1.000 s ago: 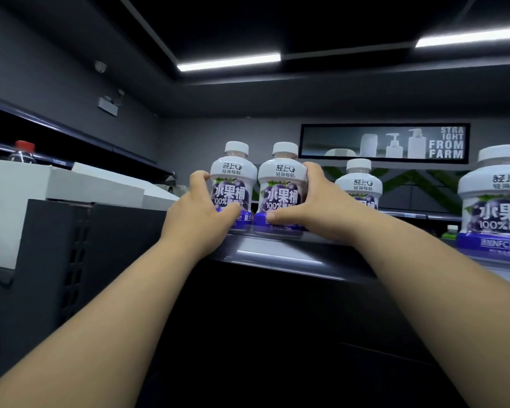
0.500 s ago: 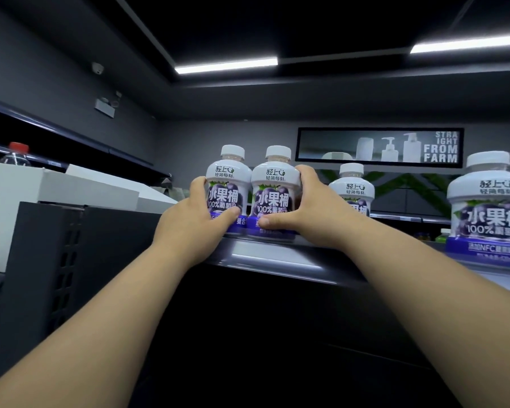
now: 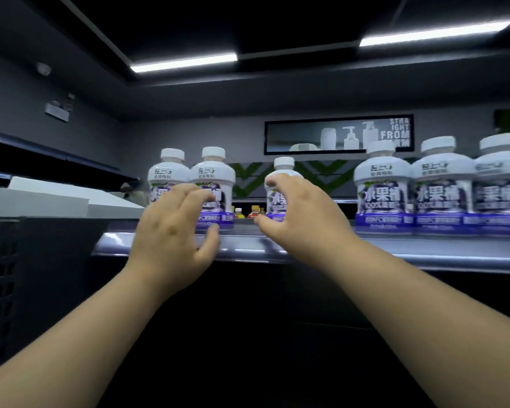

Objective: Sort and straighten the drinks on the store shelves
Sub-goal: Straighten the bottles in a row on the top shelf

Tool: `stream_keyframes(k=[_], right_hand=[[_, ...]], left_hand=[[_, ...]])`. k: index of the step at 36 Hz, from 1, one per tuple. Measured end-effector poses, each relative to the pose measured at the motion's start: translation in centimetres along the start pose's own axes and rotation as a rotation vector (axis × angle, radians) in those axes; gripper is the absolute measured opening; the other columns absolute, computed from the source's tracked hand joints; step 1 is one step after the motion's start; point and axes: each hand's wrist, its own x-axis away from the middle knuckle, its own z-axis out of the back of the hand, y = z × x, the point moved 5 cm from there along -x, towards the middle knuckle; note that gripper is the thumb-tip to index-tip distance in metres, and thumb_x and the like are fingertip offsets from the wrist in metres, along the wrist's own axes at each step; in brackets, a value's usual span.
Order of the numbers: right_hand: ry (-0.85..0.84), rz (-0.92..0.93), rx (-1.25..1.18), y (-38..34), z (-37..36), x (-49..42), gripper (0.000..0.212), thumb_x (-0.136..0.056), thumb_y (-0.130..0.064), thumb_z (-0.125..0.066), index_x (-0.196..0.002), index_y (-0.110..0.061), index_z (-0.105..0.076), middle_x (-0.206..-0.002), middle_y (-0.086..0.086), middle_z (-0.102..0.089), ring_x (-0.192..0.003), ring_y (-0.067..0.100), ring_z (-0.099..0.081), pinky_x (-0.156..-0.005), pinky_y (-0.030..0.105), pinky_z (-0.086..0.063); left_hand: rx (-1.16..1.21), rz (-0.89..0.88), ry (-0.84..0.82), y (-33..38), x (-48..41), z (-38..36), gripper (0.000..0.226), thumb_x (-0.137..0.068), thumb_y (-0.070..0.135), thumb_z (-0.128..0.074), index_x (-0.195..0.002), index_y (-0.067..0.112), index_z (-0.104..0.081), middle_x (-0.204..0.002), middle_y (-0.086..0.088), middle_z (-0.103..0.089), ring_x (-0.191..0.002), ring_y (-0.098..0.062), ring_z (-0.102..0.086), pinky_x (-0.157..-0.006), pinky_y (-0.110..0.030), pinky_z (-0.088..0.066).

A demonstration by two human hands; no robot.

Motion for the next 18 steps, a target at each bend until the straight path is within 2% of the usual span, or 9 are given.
stream_keyframes(k=[3, 6, 10, 14, 18], right_hand=[[0.059, -0.026, 0.016, 2.2, 2.2, 1.7, 0.050, -0.085, -0.041, -0.070, -0.131, -0.029, -0.053, -0.127, -0.005, -0.059, -0.118, 0.019, -0.055, -0.095, 0.039, -0.049], [0.104, -0.079, 0.045, 4.7, 4.6, 2.9, 0.048, -0.086, -0.038, -0.070, -0.130, -0.026, -0.056, -0.125, -0.003, -0.060, -0.118, 0.019, -0.055, -0.097, 0.039, -0.048], [0.223, -0.139, 0.058, 8.1, 7.5, 4.5, 0.046, -0.084, -0.029, -0.073, -0.127, -0.022, -0.059, -0.126, -0.002, -0.059, -0.119, 0.020, -0.053, -0.099, 0.035, -0.044], [0.244, -0.269, 0.094, 11.3, 9.4, 5.7, 0.055, -0.085, -0.033, -0.074, -0.134, -0.022, -0.051, -0.127, 0.002, -0.056, -0.116, 0.024, -0.054, -0.097, 0.037, -0.045], [0.146, -0.327, 0.174, 11.9, 10.0, 5.6, 0.072, -0.088, -0.046, -0.070, -0.146, -0.023, -0.036, -0.129, 0.007, -0.060, -0.115, 0.032, -0.057, -0.090, 0.040, -0.047]], left_hand=[[0.082, -0.011, -0.082, 4.7, -1.8, -1.1, 0.039, -0.080, 0.035, -0.053, -0.111, 0.014, -0.061, -0.105, -0.004, -0.062, -0.089, -0.026, -0.060, -0.075, -0.037, -0.049], [0.162, 0.117, -0.169, 7.3, -4.0, -2.8, 0.034, -0.085, 0.036, -0.061, -0.117, 0.023, -0.057, -0.109, 0.002, -0.059, -0.094, -0.020, -0.059, -0.081, -0.037, -0.050], [0.169, 0.265, -0.273, 8.3, -6.7, -5.6, 0.044, -0.084, 0.040, -0.064, -0.123, 0.027, -0.048, -0.116, 0.001, -0.056, -0.100, -0.024, -0.058, -0.086, -0.041, -0.050], [0.188, 0.433, -0.381, 7.7, -8.0, -9.0, 0.067, -0.076, 0.048, -0.074, -0.127, 0.024, -0.037, -0.118, -0.007, -0.054, -0.096, -0.028, -0.058, -0.082, -0.043, -0.052], [0.164, 0.557, -0.523, 7.3, -8.3, -11.9, 0.099, -0.072, 0.058, -0.078, -0.144, 0.025, -0.018, -0.130, -0.016, -0.048, -0.108, -0.036, -0.057, -0.094, -0.050, -0.050]])
